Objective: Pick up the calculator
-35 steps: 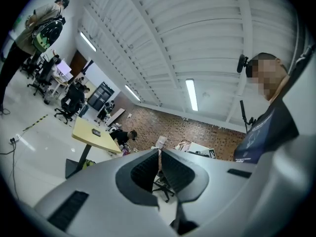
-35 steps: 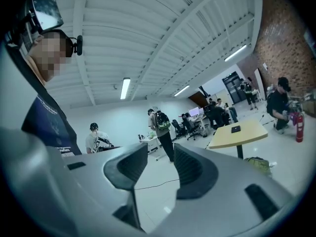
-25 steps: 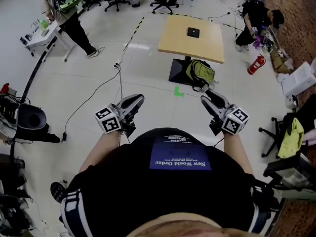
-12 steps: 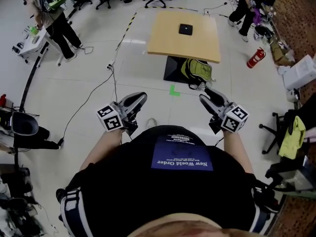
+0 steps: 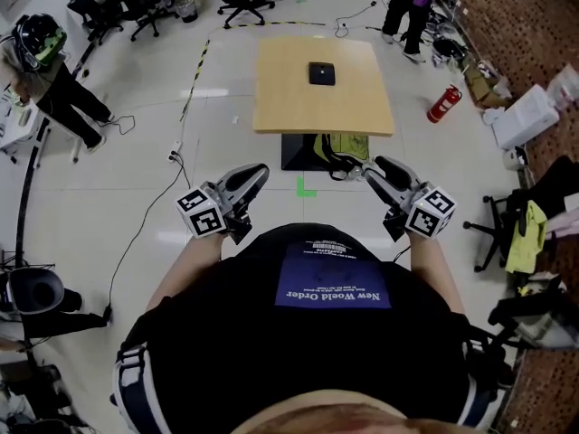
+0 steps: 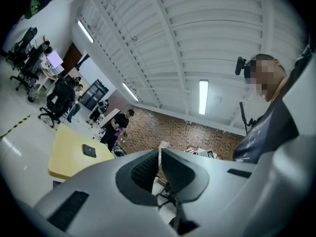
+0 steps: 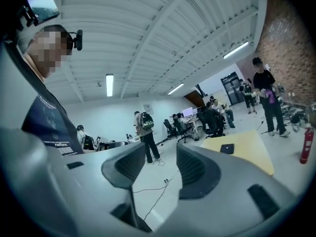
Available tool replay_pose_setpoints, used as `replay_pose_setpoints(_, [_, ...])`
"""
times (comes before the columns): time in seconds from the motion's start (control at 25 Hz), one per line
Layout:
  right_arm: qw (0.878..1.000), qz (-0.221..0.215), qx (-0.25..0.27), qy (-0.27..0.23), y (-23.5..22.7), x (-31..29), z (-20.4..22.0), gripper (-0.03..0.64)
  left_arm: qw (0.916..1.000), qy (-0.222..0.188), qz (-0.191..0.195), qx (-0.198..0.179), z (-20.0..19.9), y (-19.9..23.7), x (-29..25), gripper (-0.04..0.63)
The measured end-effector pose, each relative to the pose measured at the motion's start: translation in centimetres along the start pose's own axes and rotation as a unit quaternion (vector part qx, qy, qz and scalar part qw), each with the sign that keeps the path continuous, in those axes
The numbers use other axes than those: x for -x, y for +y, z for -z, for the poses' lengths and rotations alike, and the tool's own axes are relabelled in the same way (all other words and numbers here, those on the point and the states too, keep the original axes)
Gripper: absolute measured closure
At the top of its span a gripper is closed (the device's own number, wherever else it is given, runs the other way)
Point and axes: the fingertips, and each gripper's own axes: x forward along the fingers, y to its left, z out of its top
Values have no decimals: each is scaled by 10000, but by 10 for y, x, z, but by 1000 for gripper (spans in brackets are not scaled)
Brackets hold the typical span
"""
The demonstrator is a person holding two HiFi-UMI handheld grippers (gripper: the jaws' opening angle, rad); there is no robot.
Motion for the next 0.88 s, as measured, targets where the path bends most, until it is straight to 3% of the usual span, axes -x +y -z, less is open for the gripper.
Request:
replay_pose_setpoints(0.28, [9997, 177, -91, 111, -18, -95, -12, 425, 9998, 183, 67, -53, -53, 85, 21, 589])
replay_pose_setpoints(0.56, [9988, 72, -219, 424, -60, -156, -10, 406, 9995, 190, -147, 191, -62, 143, 21, 589])
replay_pose_setpoints(0.88, [9968, -472, -350, 534, -164, -207, -21, 394, 9977, 182, -659, 41, -74, 205, -48, 589])
